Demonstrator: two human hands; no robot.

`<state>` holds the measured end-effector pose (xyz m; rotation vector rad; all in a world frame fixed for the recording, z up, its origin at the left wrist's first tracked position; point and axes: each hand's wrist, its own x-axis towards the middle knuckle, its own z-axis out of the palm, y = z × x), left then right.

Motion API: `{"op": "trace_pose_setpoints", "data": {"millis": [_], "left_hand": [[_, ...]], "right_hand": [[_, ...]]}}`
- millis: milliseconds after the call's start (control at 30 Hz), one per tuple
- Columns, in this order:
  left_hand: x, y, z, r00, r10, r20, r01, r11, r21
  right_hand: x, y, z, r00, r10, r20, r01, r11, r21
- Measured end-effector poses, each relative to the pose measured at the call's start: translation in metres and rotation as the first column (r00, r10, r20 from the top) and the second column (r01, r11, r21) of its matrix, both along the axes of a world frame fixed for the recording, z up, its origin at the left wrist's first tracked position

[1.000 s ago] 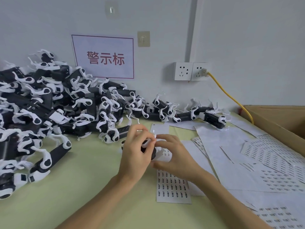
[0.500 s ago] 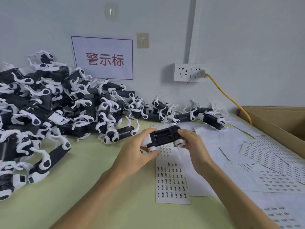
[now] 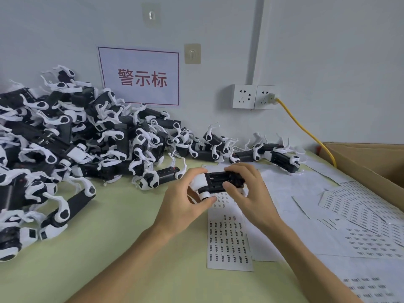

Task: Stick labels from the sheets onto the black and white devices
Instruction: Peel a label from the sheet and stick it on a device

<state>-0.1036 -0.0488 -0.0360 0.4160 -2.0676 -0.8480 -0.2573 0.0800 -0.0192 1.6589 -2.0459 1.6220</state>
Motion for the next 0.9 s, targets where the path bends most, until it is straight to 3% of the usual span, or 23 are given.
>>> {"op": "trace_pose_setpoints", "data": {"millis": [567, 733, 900], "left_hand": [[0.0, 0.003, -0.003, 0.997, 0.01, 0.078, 0.009, 0.972, -0.233], [-0.002, 0.001, -0.004, 0.997, 0.028, 0.073, -0.014, 0.98, -0.197], [-0.003, 0.003, -0.002, 1.0, 0.014, 0.024, -0.012, 0.998, -0.066]], "right_hand": [[0.011, 0.004, 0.006, 0.994, -0.043, -0.102, 0.044, 0.999, 0.008], [0.009, 0.003, 0.007, 0.987, -0.054, -0.15, 0.057, 0.998, 0.018], [0.006, 0.0, 0.005, 0.993, -0.061, -0.099, 0.061, 0.998, -0.003]]}}
